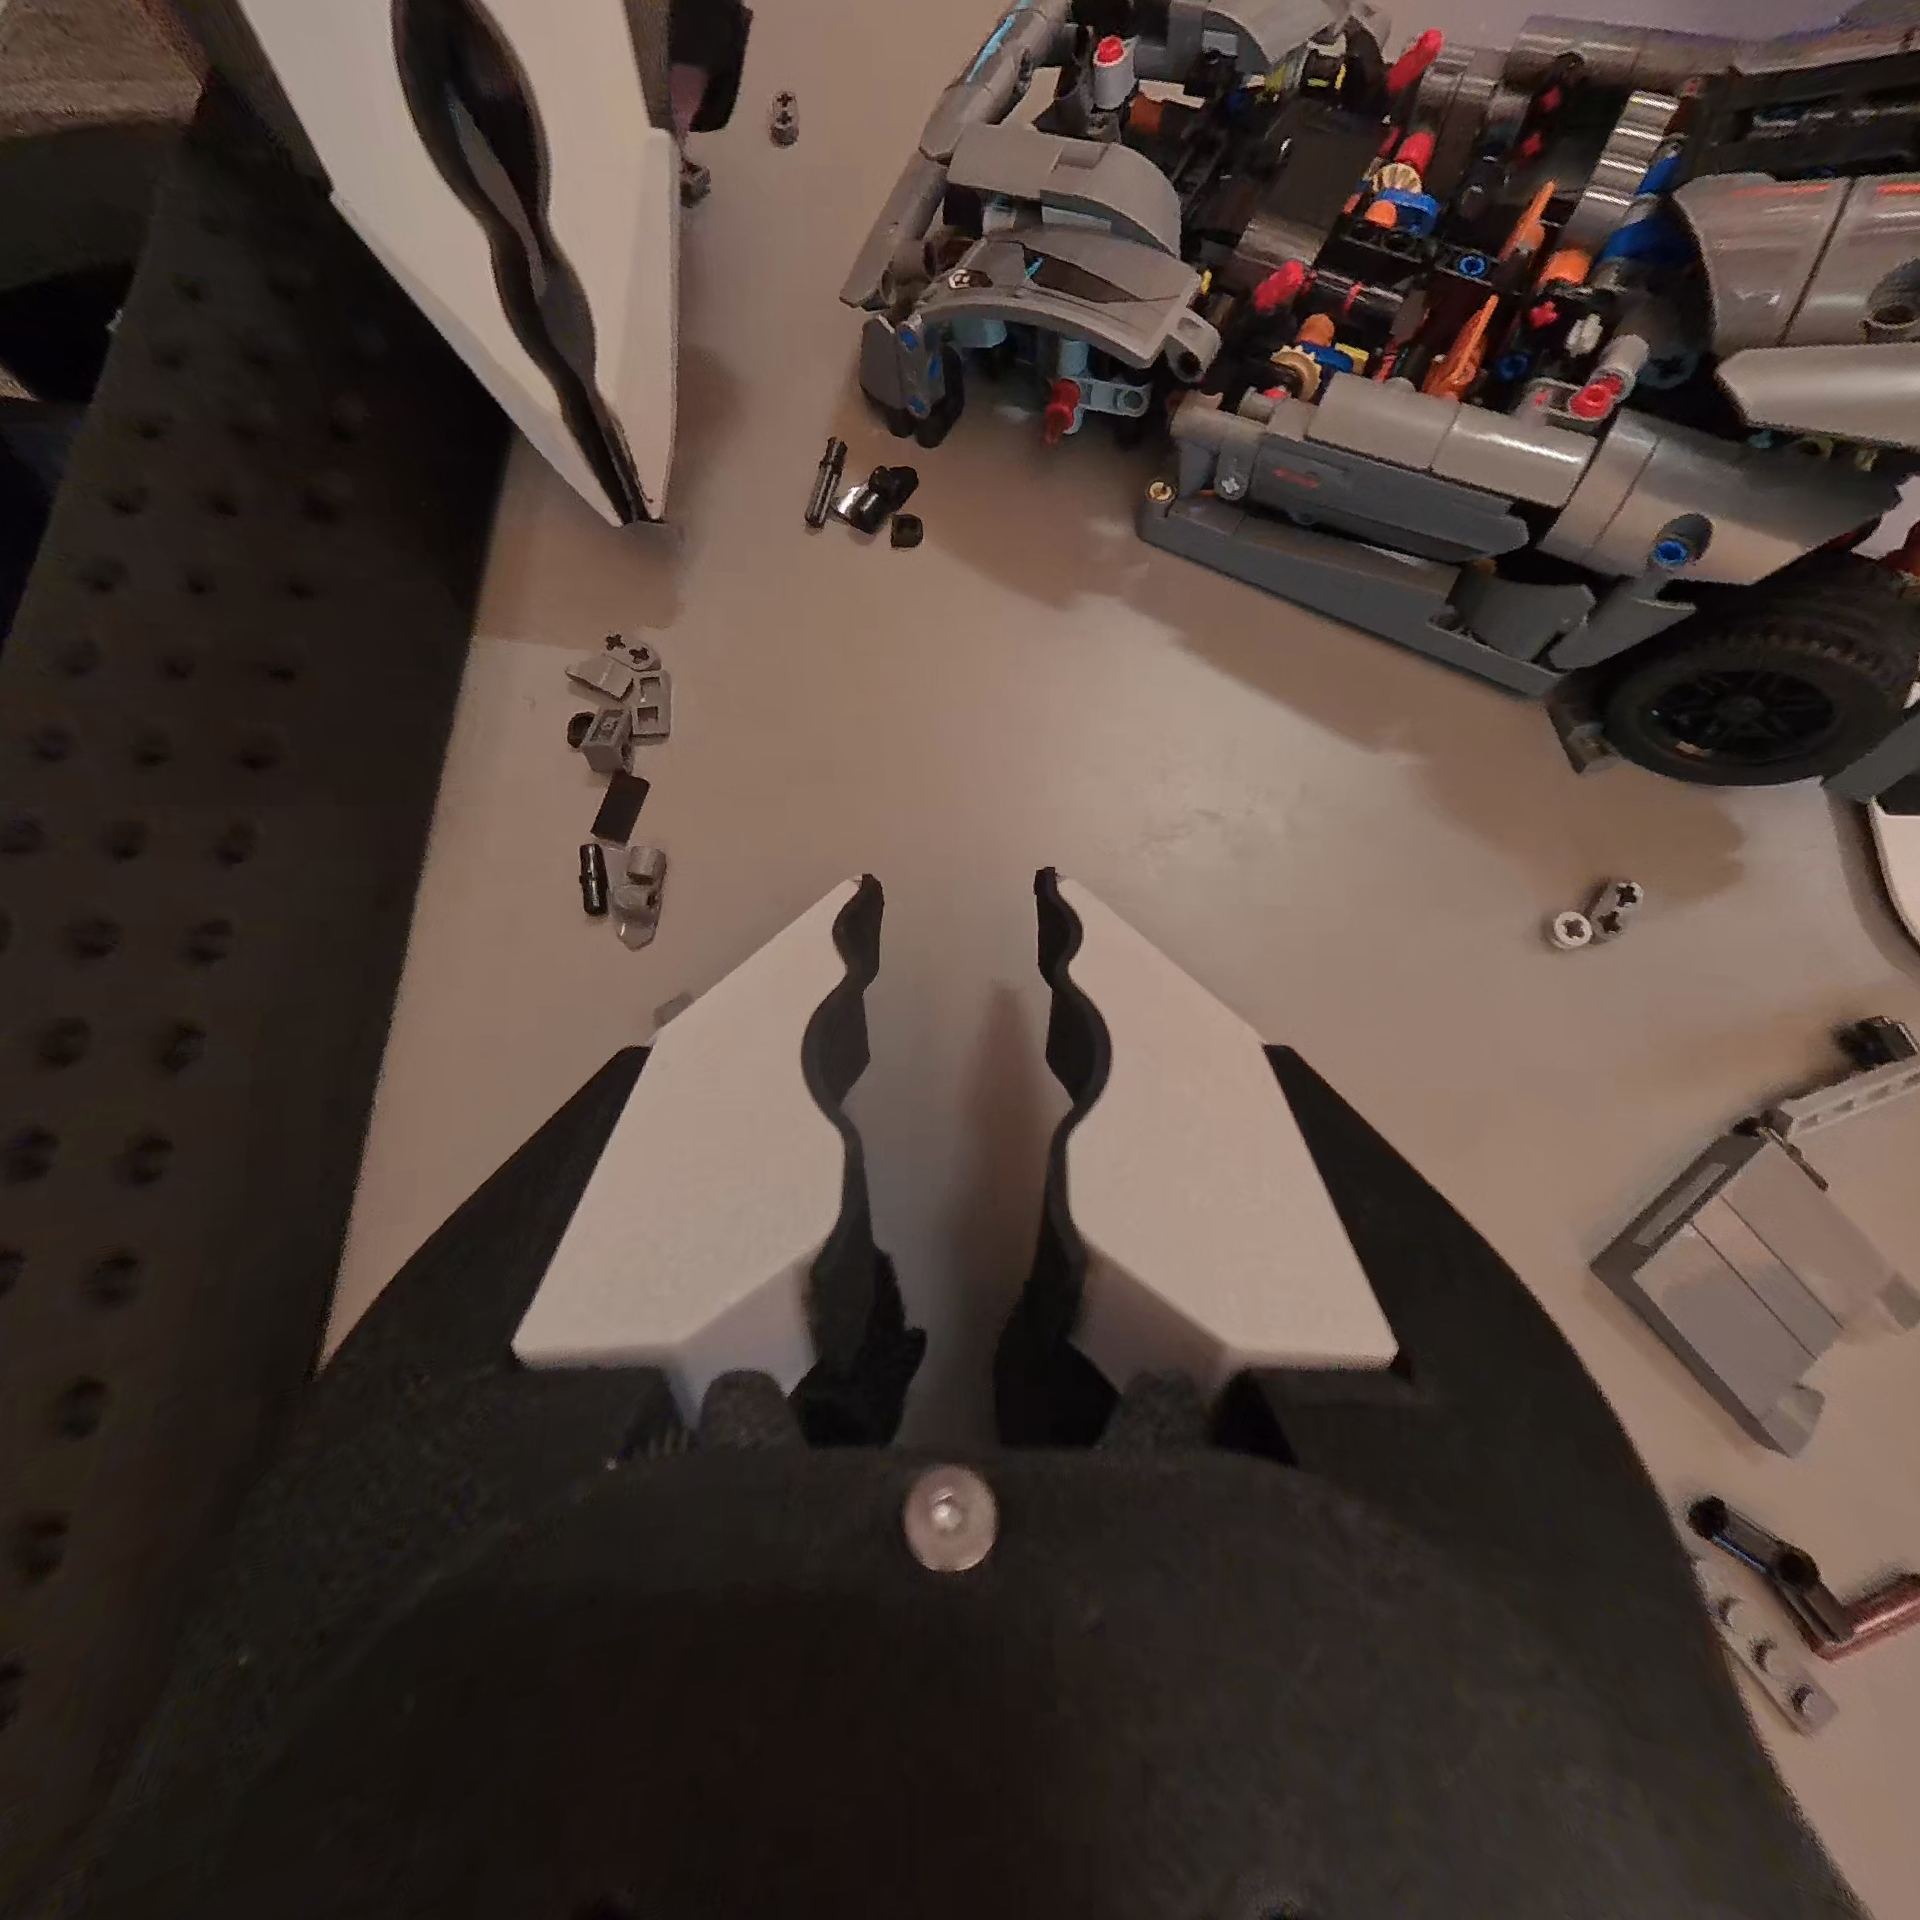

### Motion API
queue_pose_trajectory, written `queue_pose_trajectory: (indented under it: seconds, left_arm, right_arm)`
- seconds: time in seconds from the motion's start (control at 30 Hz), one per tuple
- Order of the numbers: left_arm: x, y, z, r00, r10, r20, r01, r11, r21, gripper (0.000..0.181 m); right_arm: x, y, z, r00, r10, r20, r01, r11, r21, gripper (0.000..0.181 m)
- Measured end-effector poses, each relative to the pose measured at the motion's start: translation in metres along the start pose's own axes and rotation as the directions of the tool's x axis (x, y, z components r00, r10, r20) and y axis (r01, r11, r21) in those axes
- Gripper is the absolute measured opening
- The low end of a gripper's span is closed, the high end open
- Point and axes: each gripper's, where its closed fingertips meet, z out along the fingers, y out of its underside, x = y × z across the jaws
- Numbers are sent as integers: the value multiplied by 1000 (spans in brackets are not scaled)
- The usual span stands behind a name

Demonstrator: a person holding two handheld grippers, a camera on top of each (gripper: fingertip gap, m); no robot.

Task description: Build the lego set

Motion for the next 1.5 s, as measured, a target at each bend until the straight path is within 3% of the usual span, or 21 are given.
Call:
queue_pose_trajectory:
  seconds: [0.1, 0.23, 0.37, 0.47, 0.63, 0.73, 0.83, 0.93, 1.1, 1.3, 1.5]
  left_arm:
    - [-4, -3, -3, 997, -78, -29, 79, 996, 42, 0]
    - [-7, 10, 2, 998, -63, 1, 63, 998, -19, 1]
    - [-11, 9, -1, 999, -16, 50, 18, 999, -26, 19]
    - [-22, 12, -6, 992, 20, 126, -14, 999, -49, 31]
    - [-41, 7, -27, 952, 111, 286, -94, 993, -75, 31]
    - [-61, 2, -53, 916, 84, 391, -77, 996, -34, 32]
    - [-83, 20, -66, 888, 27, 459, 10, 997, -79, 42]
    - [-92, 29, -64, 879, -2, 476, 53, 994, -93, 48]
    - [-95, 19, -47, 893, -8, 449, 65, 992, -112, 47]
    - [-102, 11, -32, 896, -120, 428, 191, 973, -127, 43]
    - [-98, 14, -25, 894, -189, 406, 262, 956, -132, 52]
  right_arm:
    - [-3, -1, 2, 1000, -10, 4, 10, 1000, -7, 28]
    - [-2, -1, 0, 1000, -7, 2, 7, 1000, -1, 28]
    - [-1, 0, 0, 1000, -5, 1, 5, 1000, -2, 28]
    - [-1, 1, 0, 1000, -5, 2, 5, 1000, -4, 28]
    - [1, 1, -1, 1000, -2, -2, 2, 1000, -4, 28]
    - [1, 2, 0, 1000, -1, -1, 1, 1000, -5, 28]
    - [1, 3, 1, 1000, 0, 1, 0, 1000, -8, 27]
    - [1, 3, 1, 1000, 0, 1, 0, 1000, -12, 27]
    - [2, 4, 2, 1000, 4, 3, -4, 1000, -17, 27]
    - [3, 5, 0, 1000, 8, -3, -8, 1000, -13, 26]
    - [3, 4, -2, 1000, 4, -1, -4, 1000, -9, 26]
